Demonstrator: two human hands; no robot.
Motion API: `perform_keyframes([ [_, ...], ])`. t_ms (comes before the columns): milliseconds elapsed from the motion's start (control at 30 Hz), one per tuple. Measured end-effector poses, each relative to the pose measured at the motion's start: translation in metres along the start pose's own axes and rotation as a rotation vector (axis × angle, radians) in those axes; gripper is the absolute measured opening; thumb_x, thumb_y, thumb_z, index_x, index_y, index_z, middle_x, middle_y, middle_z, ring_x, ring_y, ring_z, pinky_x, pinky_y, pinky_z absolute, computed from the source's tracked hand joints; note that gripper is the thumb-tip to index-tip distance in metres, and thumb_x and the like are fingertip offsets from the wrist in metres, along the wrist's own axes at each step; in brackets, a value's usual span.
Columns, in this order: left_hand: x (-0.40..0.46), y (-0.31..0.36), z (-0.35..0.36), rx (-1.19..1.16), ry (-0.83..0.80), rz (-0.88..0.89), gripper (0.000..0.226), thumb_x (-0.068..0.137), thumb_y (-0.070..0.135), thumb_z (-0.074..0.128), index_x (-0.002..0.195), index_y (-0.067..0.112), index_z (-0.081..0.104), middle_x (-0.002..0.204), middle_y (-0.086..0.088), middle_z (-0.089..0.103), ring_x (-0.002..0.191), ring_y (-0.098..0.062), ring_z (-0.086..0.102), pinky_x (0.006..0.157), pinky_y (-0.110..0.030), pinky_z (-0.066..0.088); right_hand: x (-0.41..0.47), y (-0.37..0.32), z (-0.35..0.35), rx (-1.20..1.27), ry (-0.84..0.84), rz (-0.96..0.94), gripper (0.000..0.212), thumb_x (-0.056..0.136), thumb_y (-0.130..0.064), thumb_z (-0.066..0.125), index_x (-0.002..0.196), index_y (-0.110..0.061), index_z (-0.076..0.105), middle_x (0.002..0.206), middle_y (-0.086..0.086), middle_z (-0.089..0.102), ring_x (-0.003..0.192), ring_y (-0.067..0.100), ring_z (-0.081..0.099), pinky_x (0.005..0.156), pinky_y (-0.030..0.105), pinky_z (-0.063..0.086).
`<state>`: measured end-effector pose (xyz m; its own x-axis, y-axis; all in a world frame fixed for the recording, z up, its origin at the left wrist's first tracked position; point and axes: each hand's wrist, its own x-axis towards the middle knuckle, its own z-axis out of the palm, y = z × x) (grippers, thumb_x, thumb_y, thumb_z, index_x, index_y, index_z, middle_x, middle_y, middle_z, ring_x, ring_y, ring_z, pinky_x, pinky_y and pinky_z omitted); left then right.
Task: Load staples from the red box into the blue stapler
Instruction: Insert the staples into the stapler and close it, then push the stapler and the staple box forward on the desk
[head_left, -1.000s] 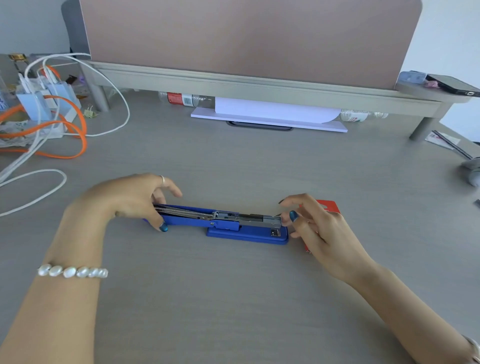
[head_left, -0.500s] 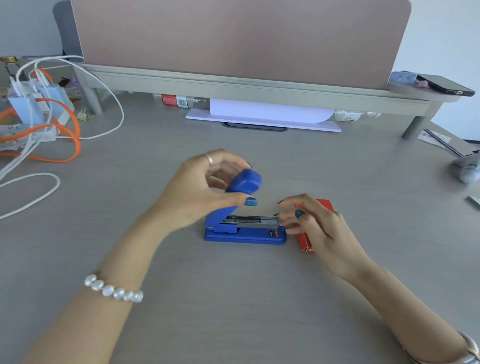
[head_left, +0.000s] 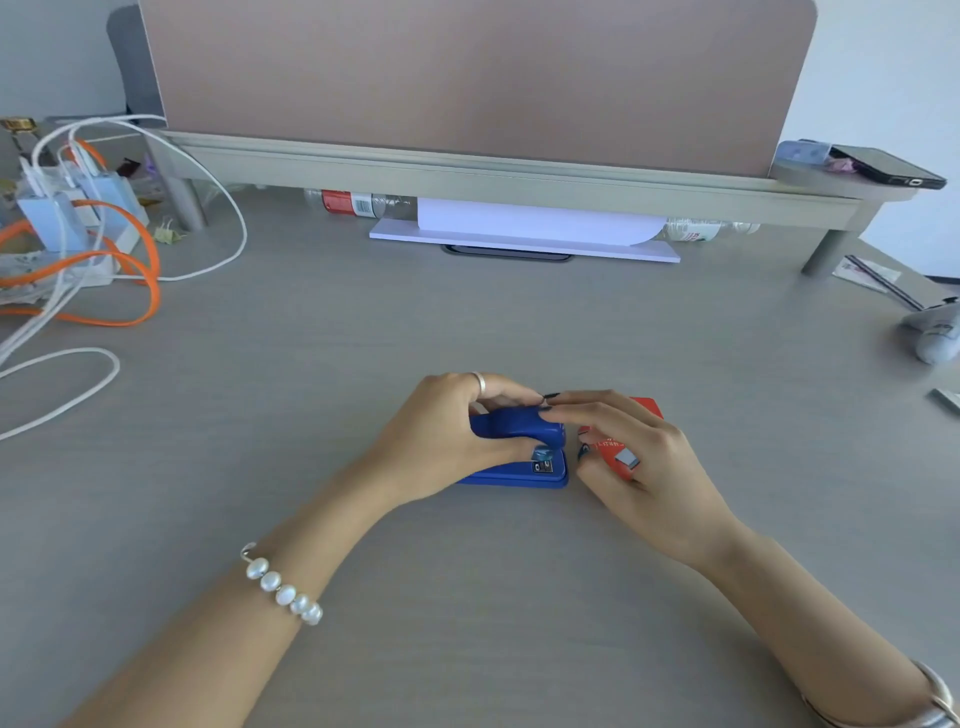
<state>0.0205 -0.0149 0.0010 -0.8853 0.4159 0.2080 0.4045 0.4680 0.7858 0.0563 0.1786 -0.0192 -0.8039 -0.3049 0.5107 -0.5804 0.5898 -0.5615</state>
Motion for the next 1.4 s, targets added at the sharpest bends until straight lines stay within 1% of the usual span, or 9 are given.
perform_keyframes([
  [200, 0.0, -0.005, -0.001, -0.004, 0.011, -0.005, 0.026, 0.069, 0.024, 0.079, 0.09, 0.037, 0.071, 0.087, 0.01, 0.075, 0.074, -0.01, 0.064, 0.07, -0.02, 0.051, -0.002, 0.007, 0.004, -0.054, 0.022, 0.004, 0.036, 0.075, -0.006, 0.042, 0.099, -0.014, 0.067, 0.107, -0.001, 0.067, 0.103, -0.002, 0.055, 0.083, 0.009, 0.041],
  [400, 0.0, -0.009, 0.002, 0.046, -0.016, -0.006, 0.027, 0.07, 0.021, 0.077, 0.094, 0.032, 0.072, 0.073, 0.028, 0.063, 0.061, 0.006, 0.056, 0.057, -0.004, 0.038, -0.002, 0.01, 0.005, -0.04, 0.001, 0.033, 0.039, 0.075, -0.014, 0.037, 0.097, -0.014, 0.07, 0.103, -0.012, 0.062, 0.1, -0.019, 0.047, 0.081, 0.004, 0.038],
  [500, 0.001, -0.01, -0.002, -0.005, -0.027, 0.003, 0.027, 0.07, 0.027, 0.077, 0.095, 0.035, 0.071, 0.085, 0.021, 0.071, 0.071, 0.003, 0.061, 0.066, -0.01, 0.046, -0.002, 0.004, -0.003, 0.025, -0.016, 0.045, 0.042, 0.074, -0.013, 0.039, 0.105, -0.017, 0.067, 0.11, -0.018, 0.06, 0.108, -0.011, 0.049, 0.079, 0.004, 0.039],
  [600, 0.001, -0.012, -0.014, -0.036, -0.101, -0.02, 0.033, 0.069, 0.026, 0.079, 0.099, 0.038, 0.07, 0.098, 0.018, 0.073, 0.086, 0.003, 0.065, 0.079, -0.013, 0.05, 0.0, 0.002, -0.025, 0.037, 0.011, 0.084, 0.046, 0.073, -0.005, 0.052, 0.115, -0.024, 0.061, 0.123, -0.014, 0.056, 0.119, -0.002, 0.047, 0.094, 0.01, 0.036],
  [800, -0.002, -0.019, -0.019, 0.004, -0.177, -0.075, 0.039, 0.067, 0.019, 0.08, 0.094, 0.044, 0.066, 0.091, 0.033, 0.068, 0.082, 0.009, 0.064, 0.07, -0.004, 0.044, -0.016, 0.028, -0.06, -0.171, -0.333, 0.291, 0.063, 0.065, -0.035, 0.081, 0.118, -0.049, 0.049, 0.132, -0.026, 0.036, 0.126, -0.011, 0.029, 0.093, 0.003, 0.024],
  [900, 0.001, -0.021, -0.017, 0.006, -0.148, -0.072, 0.036, 0.068, 0.018, 0.079, 0.091, 0.043, 0.067, 0.089, 0.028, 0.07, 0.08, 0.006, 0.065, 0.069, -0.005, 0.045, -0.023, 0.034, -0.059, -0.103, -0.292, 0.289, 0.05, 0.063, -0.028, 0.083, 0.105, -0.044, 0.06, 0.132, -0.018, 0.041, 0.122, -0.017, 0.03, 0.087, -0.004, 0.029],
  [1033, 0.005, -0.023, -0.012, -0.006, -0.123, -0.068, 0.034, 0.072, 0.016, 0.075, 0.093, 0.041, 0.067, 0.091, 0.022, 0.071, 0.082, 0.004, 0.066, 0.071, -0.007, 0.046, -0.015, 0.032, -0.056, -0.023, -0.259, 0.26, 0.04, 0.061, -0.017, 0.084, 0.095, -0.033, 0.069, 0.122, -0.007, 0.053, 0.117, -0.007, 0.043, 0.083, 0.001, 0.037],
  [1233, 0.029, -0.023, -0.019, 0.051, -0.053, -0.031, 0.031, 0.077, 0.021, 0.071, 0.101, 0.038, 0.065, 0.101, 0.013, 0.072, 0.09, -0.002, 0.064, 0.08, -0.017, 0.048, 0.011, 0.041, -0.055, -0.019, -0.168, 0.257, 0.042, 0.061, -0.015, 0.084, 0.095, -0.034, 0.069, 0.119, -0.008, 0.052, 0.11, 0.0, 0.05, 0.085, 0.01, 0.045],
  [1400, 0.077, -0.027, -0.033, 0.117, -0.02, -0.009, 0.033, 0.08, 0.018, 0.067, 0.11, 0.033, 0.063, 0.106, 0.008, 0.07, 0.094, -0.012, 0.064, 0.084, -0.026, 0.049, 0.05, 0.064, -0.06, -0.013, -0.035, 0.258, 0.039, 0.061, -0.015, 0.084, 0.094, -0.029, 0.07, 0.112, -0.007, 0.054, 0.104, -0.003, 0.052, 0.081, 0.004, 0.043],
])
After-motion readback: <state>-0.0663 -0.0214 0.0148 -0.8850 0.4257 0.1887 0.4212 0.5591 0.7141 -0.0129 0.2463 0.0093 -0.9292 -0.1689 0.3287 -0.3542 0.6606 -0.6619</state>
